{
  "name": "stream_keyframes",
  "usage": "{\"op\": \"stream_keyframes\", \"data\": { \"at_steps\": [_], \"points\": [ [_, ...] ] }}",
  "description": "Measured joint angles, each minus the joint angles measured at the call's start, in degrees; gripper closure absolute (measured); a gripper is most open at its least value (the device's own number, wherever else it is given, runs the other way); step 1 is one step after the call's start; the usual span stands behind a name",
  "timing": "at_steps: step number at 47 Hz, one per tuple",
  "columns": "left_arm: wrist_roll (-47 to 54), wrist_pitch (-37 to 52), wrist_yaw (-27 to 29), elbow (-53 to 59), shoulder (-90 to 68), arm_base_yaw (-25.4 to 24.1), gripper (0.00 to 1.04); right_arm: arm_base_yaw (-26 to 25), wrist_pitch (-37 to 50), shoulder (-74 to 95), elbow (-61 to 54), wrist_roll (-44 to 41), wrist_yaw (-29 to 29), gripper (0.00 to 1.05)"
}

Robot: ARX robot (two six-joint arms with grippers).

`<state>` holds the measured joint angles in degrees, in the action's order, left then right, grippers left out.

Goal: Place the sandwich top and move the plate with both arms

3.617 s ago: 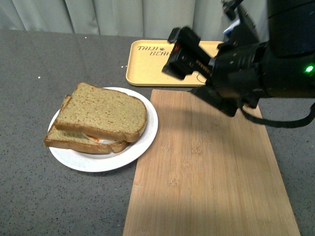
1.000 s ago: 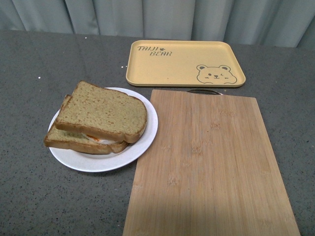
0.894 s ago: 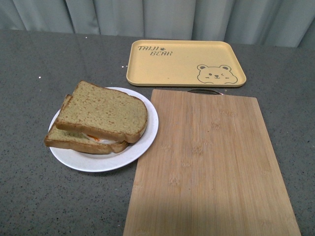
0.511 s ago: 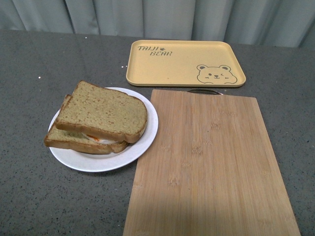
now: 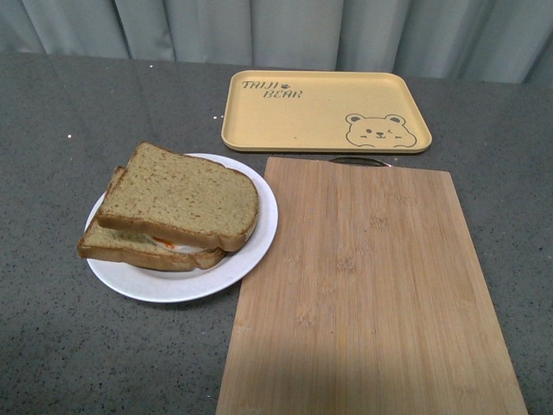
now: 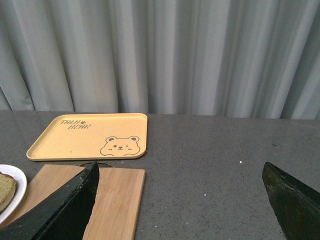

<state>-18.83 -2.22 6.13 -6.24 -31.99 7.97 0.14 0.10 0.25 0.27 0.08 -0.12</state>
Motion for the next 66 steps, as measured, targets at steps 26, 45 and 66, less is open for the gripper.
{"op": "stream_keyframes", "data": {
  "at_steps": [26, 45, 66],
  "points": [
    [-26.9, 22.8, -2.4, -10.8, -51.9, 2.9, 0.07, 0.0, 0.0, 0.0, 0.0, 0.0, 0.0, 0.09],
    [-41.5, 25.2, -3.3, -16.9, -63.8, 11.8, 0.07, 0.0, 0.0, 0.0, 0.0, 0.0, 0.0, 0.09],
    [-49.2, 26.9, -2.5, -22.0, -71.3, 14.5, 0.21, 0.0, 0.0, 0.0, 0.0, 0.0, 0.0, 0.09]
  ]
}}
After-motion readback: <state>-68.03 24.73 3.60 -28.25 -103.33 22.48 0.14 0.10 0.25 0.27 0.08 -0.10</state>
